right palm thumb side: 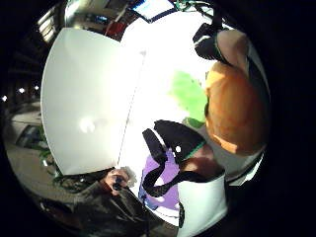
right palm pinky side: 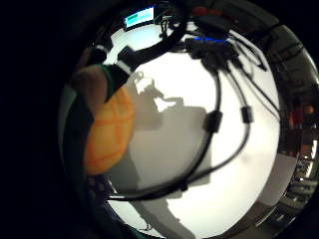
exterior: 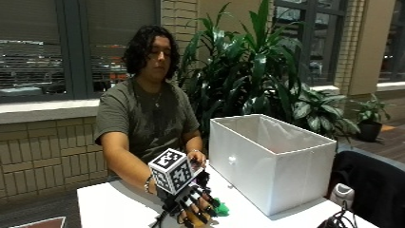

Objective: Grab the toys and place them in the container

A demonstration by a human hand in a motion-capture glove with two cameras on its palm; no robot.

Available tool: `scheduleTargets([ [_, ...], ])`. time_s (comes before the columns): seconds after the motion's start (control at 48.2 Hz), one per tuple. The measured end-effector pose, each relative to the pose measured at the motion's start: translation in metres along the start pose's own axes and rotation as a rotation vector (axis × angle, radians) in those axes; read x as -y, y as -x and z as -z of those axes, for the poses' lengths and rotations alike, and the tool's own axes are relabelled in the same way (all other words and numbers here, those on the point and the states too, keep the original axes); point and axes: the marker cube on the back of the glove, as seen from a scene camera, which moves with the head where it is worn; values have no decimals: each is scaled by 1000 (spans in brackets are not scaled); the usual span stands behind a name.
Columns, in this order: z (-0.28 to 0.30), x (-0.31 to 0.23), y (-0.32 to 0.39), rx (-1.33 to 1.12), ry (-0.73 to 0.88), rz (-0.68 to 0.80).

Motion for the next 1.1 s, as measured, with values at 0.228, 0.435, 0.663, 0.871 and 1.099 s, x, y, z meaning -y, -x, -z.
scheduleTargets([
  [0.228, -8, 17, -14, -16, -249, 52],
  [0.435, 42, -8, -11, 3, -442, 61],
  [0.663, 162, -69, 84, 219, -592, 280],
  [0.871, 253, -71, 231, 346, -600, 619],
  [1.099, 249, -36, 327, 188, -605, 729],
])
